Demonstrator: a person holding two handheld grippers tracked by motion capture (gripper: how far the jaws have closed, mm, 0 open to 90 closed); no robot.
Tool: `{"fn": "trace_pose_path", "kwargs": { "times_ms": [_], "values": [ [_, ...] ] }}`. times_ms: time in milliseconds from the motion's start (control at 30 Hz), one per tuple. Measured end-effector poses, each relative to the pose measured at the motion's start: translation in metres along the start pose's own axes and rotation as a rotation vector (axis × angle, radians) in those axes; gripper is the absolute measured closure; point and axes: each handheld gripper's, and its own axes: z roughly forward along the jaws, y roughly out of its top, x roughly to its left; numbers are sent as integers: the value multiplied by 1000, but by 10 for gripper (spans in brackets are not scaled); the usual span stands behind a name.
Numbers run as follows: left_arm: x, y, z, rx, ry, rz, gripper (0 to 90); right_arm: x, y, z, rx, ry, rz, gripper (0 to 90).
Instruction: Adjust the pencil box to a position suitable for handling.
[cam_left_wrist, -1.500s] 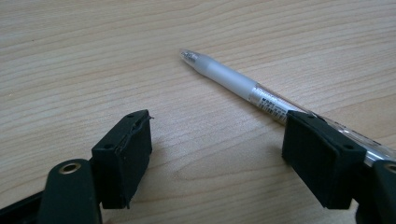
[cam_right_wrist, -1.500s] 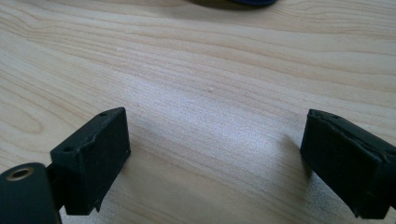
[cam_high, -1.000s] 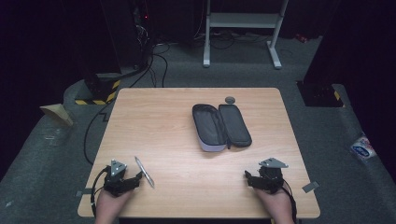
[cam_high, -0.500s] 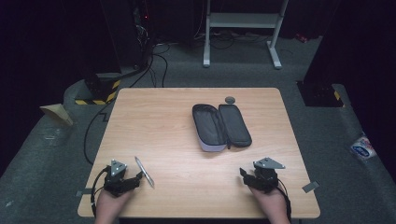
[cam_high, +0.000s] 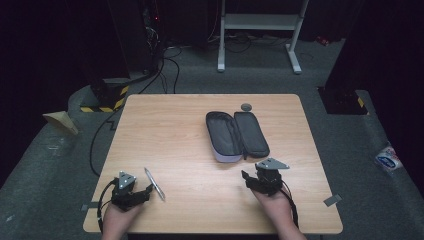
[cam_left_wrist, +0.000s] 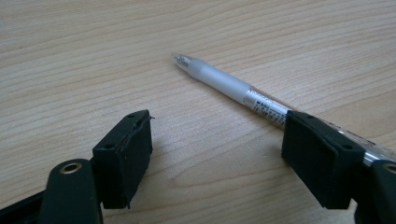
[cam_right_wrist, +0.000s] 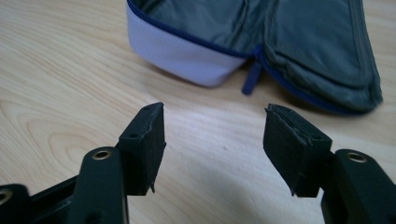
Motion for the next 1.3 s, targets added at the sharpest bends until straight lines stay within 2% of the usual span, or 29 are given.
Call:
{"fn": "trace_pose_path", "kwargs": {
  "times_ms": [200, 833, 1300],
  "values": [
    [0, 0, 0, 0, 0, 0, 247, 9, 17, 7, -17, 16, -9, 410],
    [0, 0, 0, 0, -1, 3, 244, 31, 55, 34, -34, 53, -39, 436],
    [0, 0, 0, 0, -4, 1, 244, 47, 76, 60, -20, 71, -48, 462]
  ]
}}
